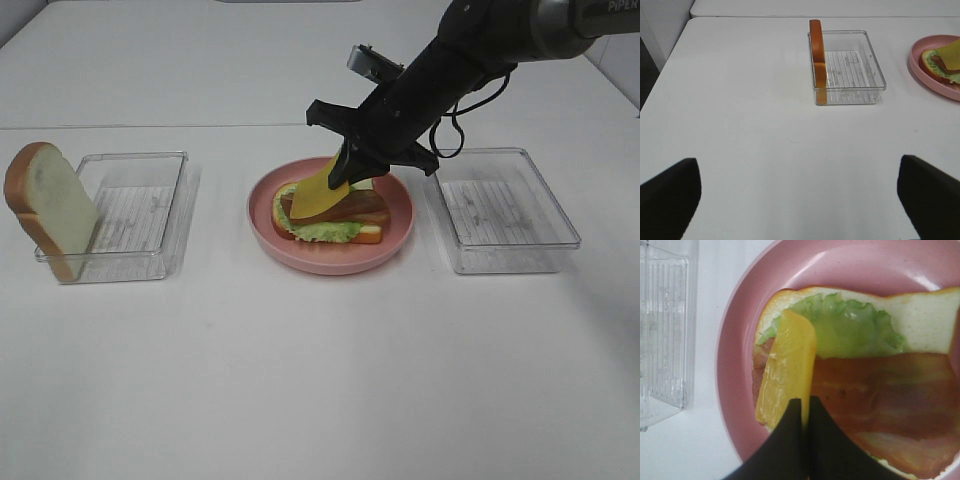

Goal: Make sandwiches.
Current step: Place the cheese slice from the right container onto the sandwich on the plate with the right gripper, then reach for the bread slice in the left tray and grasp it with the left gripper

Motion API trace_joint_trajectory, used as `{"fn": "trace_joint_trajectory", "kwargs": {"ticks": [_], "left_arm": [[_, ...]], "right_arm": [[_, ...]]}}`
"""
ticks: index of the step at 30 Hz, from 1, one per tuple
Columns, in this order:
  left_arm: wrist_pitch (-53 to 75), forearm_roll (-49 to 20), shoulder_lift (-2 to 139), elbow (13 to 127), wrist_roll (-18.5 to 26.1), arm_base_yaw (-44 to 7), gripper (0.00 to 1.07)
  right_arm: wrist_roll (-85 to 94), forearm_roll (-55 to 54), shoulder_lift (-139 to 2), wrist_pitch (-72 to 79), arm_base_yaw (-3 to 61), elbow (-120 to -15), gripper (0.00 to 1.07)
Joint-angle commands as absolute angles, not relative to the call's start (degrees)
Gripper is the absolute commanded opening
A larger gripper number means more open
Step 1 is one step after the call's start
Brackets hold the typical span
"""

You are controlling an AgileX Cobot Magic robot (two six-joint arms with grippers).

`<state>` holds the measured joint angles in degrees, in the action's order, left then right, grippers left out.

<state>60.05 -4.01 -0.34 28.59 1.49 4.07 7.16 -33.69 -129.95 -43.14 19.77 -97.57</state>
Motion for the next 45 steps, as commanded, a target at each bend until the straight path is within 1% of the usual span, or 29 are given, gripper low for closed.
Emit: {"fn": "trace_joint_trajectory", "kwargs": {"ticks": [1, 2, 3, 4, 5, 6, 7, 8, 9, 10, 11, 12, 15, 17, 20, 22, 24, 25, 28, 30, 31, 33, 34, 36, 40, 42, 43, 44, 45], "left_arm": [[59.19, -4.35, -1.43, 28.59, 0.97, 3.95, 1.01], [59.19, -4.35, -1.43, 28.59, 0.97, 3.95, 1.01], [59.19, -4.35, -1.43, 28.59, 0.97, 3.95, 1.01], [59.19, -4.35, -1.43, 28.59, 0.97, 3.95, 1.01], [59.19, -4.35, -1.43, 28.59, 0.97, 3.95, 1.01], [59.19, -4.35, -1.43, 28.59, 0.97, 3.95, 1.01], [59.19, -4.35, -1.43, 28.59, 0.97, 3.95, 1.01], [59.19, -4.35, -1.43, 28.59, 0.97, 3.95, 1.01], [59.19, -4.35, -1.43, 28.59, 0.97, 3.95, 1.01], [59.19, -4.35, -1.43, 28.59, 0.97, 3.95, 1.01], [59.19, -4.35, -1.43, 28.59, 0.97, 3.95, 1.01], [59.19, -4.35, -1.43, 28.59, 0.97, 3.95, 1.01], [59.19, -4.35, -1.43, 28.59, 0.97, 3.95, 1.01], [59.19, -4.35, -1.43, 28.59, 0.97, 3.95, 1.01], [59.19, -4.35, -1.43, 28.59, 0.97, 3.95, 1.01], [59.19, -4.35, -1.43, 28.59, 0.97, 3.95, 1.01], [59.19, -4.35, -1.43, 28.59, 0.97, 3.95, 1.01], [59.19, -4.35, -1.43, 28.59, 0.97, 3.95, 1.01], [59.19, -4.41, -1.38, 28.59, 0.97, 3.95, 1.01], [59.19, -4.41, -1.38, 28.59, 0.97, 3.95, 1.01], [59.19, -4.41, -1.38, 28.59, 0.97, 3.95, 1.01], [59.19, -4.41, -1.38, 28.59, 0.97, 3.95, 1.01], [59.19, -4.41, -1.38, 28.59, 0.97, 3.95, 1.01], [59.19, -4.41, -1.38, 28.59, 0.97, 3.95, 1.01], [59.19, -4.41, -1.38, 28.59, 0.97, 3.95, 1.01], [59.19, -4.41, -1.38, 28.59, 0.97, 3.95, 1.01], [59.19, -4.41, -1.38, 28.59, 0.97, 3.95, 1.01], [59.19, -4.41, -1.38, 28.59, 0.97, 3.95, 1.01], [59.19, -4.41, -1.38, 28.59, 0.97, 3.95, 1.01]], "right_arm": [[6.42, -31.86, -129.95, -43.26, 19.65, -97.29, 0.02], [6.36, -31.28, -129.72, -43.20, 19.65, -97.29, 0.14], [6.30, -31.00, -129.66, -43.14, 19.65, -97.29, 0.21], [6.30, -31.00, -129.66, -43.14, 19.65, -97.29, 0.21], [6.30, -30.60, -129.32, -43.14, 19.65, -97.46, 0.44], [6.30, -30.25, -128.97, -43.14, 19.65, -97.57, 0.58], [6.30, -30.25, -128.97, -43.14, 19.65, -97.57, 0.58], [6.30, -28.71, -128.34, -43.32, 19.65, -97.98, 0.82], [6.30, -27.67, -127.94, -43.72, 19.65, -98.43, 0.94], [6.30, -27.67, -127.94, -43.72, 19.65, -98.43, 0.94], [5.90, -25.78, -127.25, -45.03, 19.65, -99.29, 0.99], [5.90, -25.78, -127.25, -45.03, 19.65, -99.29, 0.99], [3.67, -20.51, -125.71, -48.76, 19.65, -101.01, 0.99], [0.46, -10.08, -123.01, -55.92, 19.60, -102.85, 0.99], [0.00, -8.02, -122.61, -57.75, 19.60, -103.19, 0.99], [-0.97, -0.86, -121.30, -63.48, 17.93, -106.00, 0.99], [-0.92, -0.63, -121.18, -64.80, 17.02, -106.51, 0.98], [-0.86, -0.80, -121.01, -66.06, 14.73, -106.97, 0.98], [-0.86, -0.86, -120.95, -66.23, 13.18, -106.97, 0.98], [-0.86, -0.97, -120.78, -68.01, 6.99, -106.97, 0.98], [-0.86, -0.97, -120.78, -68.01, 6.99, -106.97, 0.98], [-0.69, -0.92, -120.49, -70.36, 2.98, -106.91, 0.98], [-0.69, -0.92, -120.49, -70.36, 2.98, -106.91, 0.98], [-0.69, -0.97, -119.98, -72.36, 0.06, -106.91, 0.98], [0.00, -0.80, -118.37, -73.34, -1.09, -105.37, 0.98], [0.34, 0.00, -114.76, -71.79, -1.09, -101.47, 0.98], [0.34, 0.00, -114.76, -71.79, -1.09, -101.47, 0.98], [0.00, 0.00, -111.44, -69.96, -1.09, -97.12, 0.98], [0.00, 0.00, -111.44, -69.96, -1.09, -97.12, 0.98]]}}
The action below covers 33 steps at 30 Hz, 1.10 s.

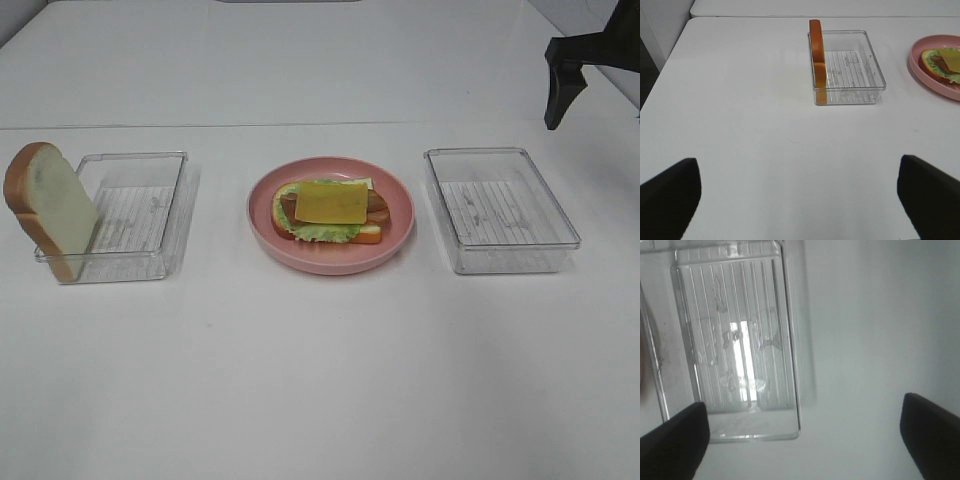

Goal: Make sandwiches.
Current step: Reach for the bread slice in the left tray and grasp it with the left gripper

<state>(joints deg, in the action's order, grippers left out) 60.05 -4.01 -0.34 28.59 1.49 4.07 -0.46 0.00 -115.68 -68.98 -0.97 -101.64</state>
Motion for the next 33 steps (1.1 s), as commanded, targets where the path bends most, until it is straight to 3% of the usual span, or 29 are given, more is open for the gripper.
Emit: {"fn": "trace_joint_trajectory", "kwargs": {"ticks": [1, 7, 16, 28, 33], "left_arm": [[59.19, -4.41, -1.38, 28.59, 0.97, 3.95, 1.01], [59.19, -4.41, -1.38, 28.59, 0.97, 3.95, 1.01], [59.19, -4.41, -1.38, 28.59, 0.97, 3.95, 1.01], [59.19, -4.47, -1.38, 28.59, 0.97, 3.95, 1.01], [59.19, -4.47, -1.38, 28.59, 0.97, 3.95, 1.01]], "right_arm": [[0.00, 0.00, -109.89, -69.56, -1.09, -94.60, 0.98], [0.00, -0.86, -91.67, -65.32, -1.03, -74.71, 0.98], [0.00, -1.49, -62.97, -65.32, -0.97, -54.37, 0.98], [0.00, -4.47, -26.87, -65.60, -0.97, -42.97, 0.98], [0.00, -5.50, -19.48, -66.52, -0.97, -40.62, 0.98]]}}
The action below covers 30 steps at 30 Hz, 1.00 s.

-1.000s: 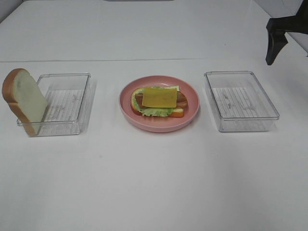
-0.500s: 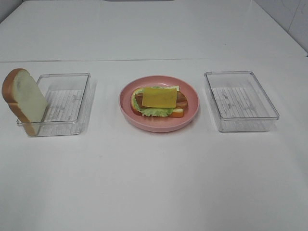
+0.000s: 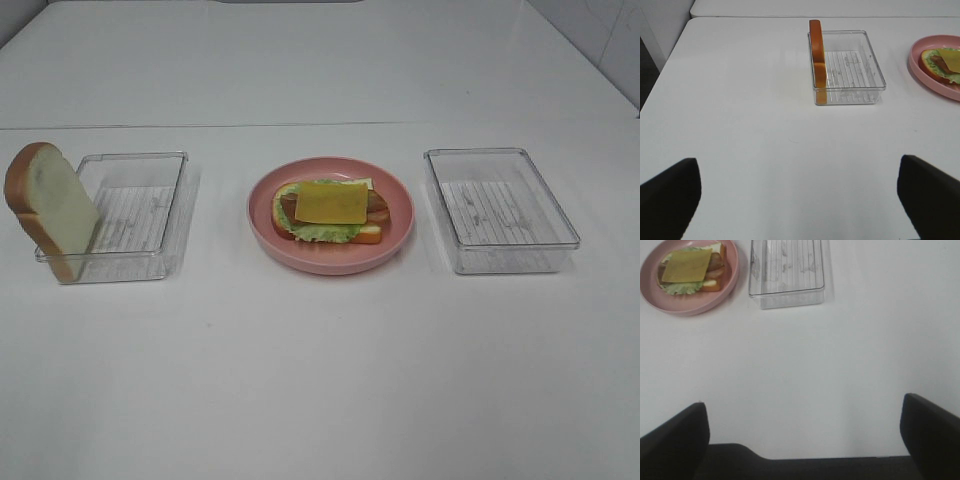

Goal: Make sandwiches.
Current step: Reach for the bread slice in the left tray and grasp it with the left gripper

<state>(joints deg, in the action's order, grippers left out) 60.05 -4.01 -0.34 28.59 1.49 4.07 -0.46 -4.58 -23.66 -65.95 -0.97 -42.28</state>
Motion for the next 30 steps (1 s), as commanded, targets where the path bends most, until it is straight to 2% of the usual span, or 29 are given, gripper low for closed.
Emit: {"fn": "trace_joint_trajectory", "kwargs": {"ticks": [1, 14, 19, 30], "left_arm": [[59.19, -4.47, -1.38, 28.59, 0.97, 3.95, 1.01], [59.19, -4.47, -1.26, 28.59, 0.97, 3.95, 1.01], [59.19, -4.47, -1.26, 28.59, 0.97, 3.95, 1.01], [59.19, -4.35, -1.09, 28.59, 0.97, 3.95, 1.01]], "right_arm": [[0.00, -5.39, -16.21, -66.63, -0.97, -39.13, 0.98], [1.72, -5.50, -2.86, -64.92, -0.97, -30.60, 0.98], [2.75, -5.90, 1.78, -63.20, -0.97, -30.42, 0.98], [3.15, -6.13, 1.60, -60.16, -0.92, -28.59, 0.98]]}}
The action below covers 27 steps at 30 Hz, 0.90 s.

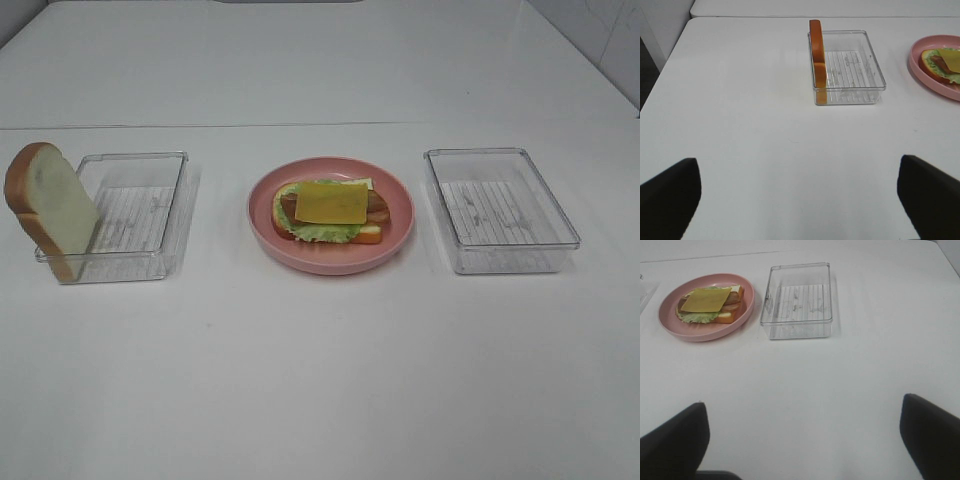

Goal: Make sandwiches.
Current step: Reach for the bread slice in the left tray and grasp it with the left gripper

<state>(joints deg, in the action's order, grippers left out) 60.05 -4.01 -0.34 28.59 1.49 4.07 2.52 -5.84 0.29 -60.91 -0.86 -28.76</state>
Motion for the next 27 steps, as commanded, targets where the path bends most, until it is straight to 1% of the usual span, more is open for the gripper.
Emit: {"fn": "trace_joint_trajectory", "kwargs": {"ticks": [1, 11, 13, 15, 21, 25, 27], "left_arm": [[59.19, -4.35, -1.09, 28.59, 0.97, 3.95, 1.01], [59.19, -4.07, -1.09, 28.59, 0.86, 3.95, 1.01], [59.19, -3.09, -1.09, 28.59, 0.00, 3.95, 1.01], [59.19, -1.26, -1.09, 28.59, -2.35, 3.95, 1.01], [59.93, 0.00, -0.40, 29.05, -2.12, 3.95, 1.01], [63.37, 0.00, 4.70, 31.57, -1.66, 3.95, 1.01], [64.46, 1.66, 11.52, 35.29, -0.74, 3.95, 1.01]], "right_arm": [[3.15, -6.13, 1.60, -60.16, -0.92, -28.59, 0.98], [3.55, -5.96, 1.60, -60.16, -0.92, -28.59, 0.98], [3.55, -5.96, 1.60, -60.16, -0.92, -28.59, 0.98], [3.55, -5.96, 1.60, -60.16, -0.92, -28.59, 0.98], [3.55, -5.96, 1.60, -60.16, -0.92, -28.59, 0.98], [3.55, -5.96, 1.60, -60.16, -0.92, -28.59, 0.98], [3.55, -5.96, 1.60, -60.16, -0.92, -28.59, 0.98]]}}
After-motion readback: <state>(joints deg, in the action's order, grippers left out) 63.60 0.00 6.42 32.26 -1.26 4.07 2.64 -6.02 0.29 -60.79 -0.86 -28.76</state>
